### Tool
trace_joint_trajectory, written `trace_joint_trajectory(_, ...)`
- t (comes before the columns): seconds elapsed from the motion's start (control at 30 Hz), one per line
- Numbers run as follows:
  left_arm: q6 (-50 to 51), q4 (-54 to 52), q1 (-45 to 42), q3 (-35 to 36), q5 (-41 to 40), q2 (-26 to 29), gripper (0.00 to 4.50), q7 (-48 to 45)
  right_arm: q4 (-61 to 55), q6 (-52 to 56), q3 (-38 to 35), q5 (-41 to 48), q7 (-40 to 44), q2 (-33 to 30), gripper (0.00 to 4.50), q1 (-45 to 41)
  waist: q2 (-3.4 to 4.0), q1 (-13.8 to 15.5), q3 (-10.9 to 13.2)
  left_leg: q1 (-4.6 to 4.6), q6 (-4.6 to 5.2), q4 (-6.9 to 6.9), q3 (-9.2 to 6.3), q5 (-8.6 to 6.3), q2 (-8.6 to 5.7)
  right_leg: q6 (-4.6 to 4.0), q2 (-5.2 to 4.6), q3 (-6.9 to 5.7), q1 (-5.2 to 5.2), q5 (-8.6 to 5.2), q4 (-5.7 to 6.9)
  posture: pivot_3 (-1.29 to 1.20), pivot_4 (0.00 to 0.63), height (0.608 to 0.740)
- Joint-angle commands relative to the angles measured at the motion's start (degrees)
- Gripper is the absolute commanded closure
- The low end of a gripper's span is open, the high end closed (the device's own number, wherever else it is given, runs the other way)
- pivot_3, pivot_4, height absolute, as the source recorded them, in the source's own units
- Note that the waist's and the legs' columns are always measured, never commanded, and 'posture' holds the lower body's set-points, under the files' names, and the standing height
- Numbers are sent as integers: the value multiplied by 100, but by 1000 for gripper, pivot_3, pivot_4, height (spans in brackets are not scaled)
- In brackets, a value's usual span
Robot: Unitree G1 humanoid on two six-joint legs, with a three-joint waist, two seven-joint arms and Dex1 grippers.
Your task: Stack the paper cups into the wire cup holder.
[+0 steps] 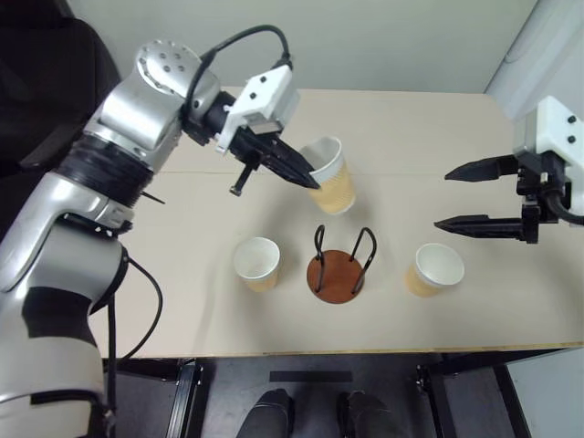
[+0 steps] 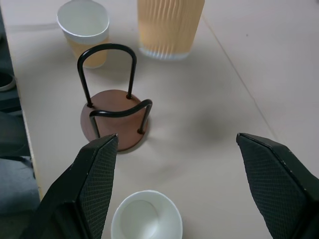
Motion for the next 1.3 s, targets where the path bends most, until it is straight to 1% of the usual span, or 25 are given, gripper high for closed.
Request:
trace_joint_trajectory(0.03, -53, -58, -261, -4, -205, -50, 4437, -182, -83, 38, -304, 106, -60, -138, 640, 3, 1, 4, 1, 0, 0, 0, -1, 0, 1, 1, -2, 2, 0, 0, 1, 0, 150, 740)
trace_joint_trajectory(0.27, -22, -155, -290, -116, -345, -123, 4437, -182, -61, 34, -280, 155, -74, -213, 640, -52, 1, 6, 1, 0, 1, 0, 2, 0, -3, 6, -2, 2, 1, -1, 0, 0, 150, 740)
trace_joint_trajectory(0.5, 40, -406, -125, -113, -378, -149, 4437, -182, -38, -16, -327, 139, -66, -240, 640, 35, 2, 24, 1, 0, 3, 3, -2, -1, -3, 10, -9, 4, 3, -2, 1, 0, 150, 740)
trace_joint_trajectory(1.07, 100, -696, -29, -241, -503, -18, 4437, -182, -13, -63, -360, 158, -80, -296, 640, 61, 2, 30, 1, 4, 7, 8, 1, -1, -5, 13, -9, 2, 9, -2, 1, 0, 150, 740)
trace_joint_trajectory(1.3, 57, -744, -33, -372, -587, 20, 4437, -182, -58, 138, -517, 374, -110, -406, 640, -45, 2, 27, 1, 4, 7, 8, 0, -1, -5, 14, -9, 3, 10, -2, 1, 0, 150, 740)
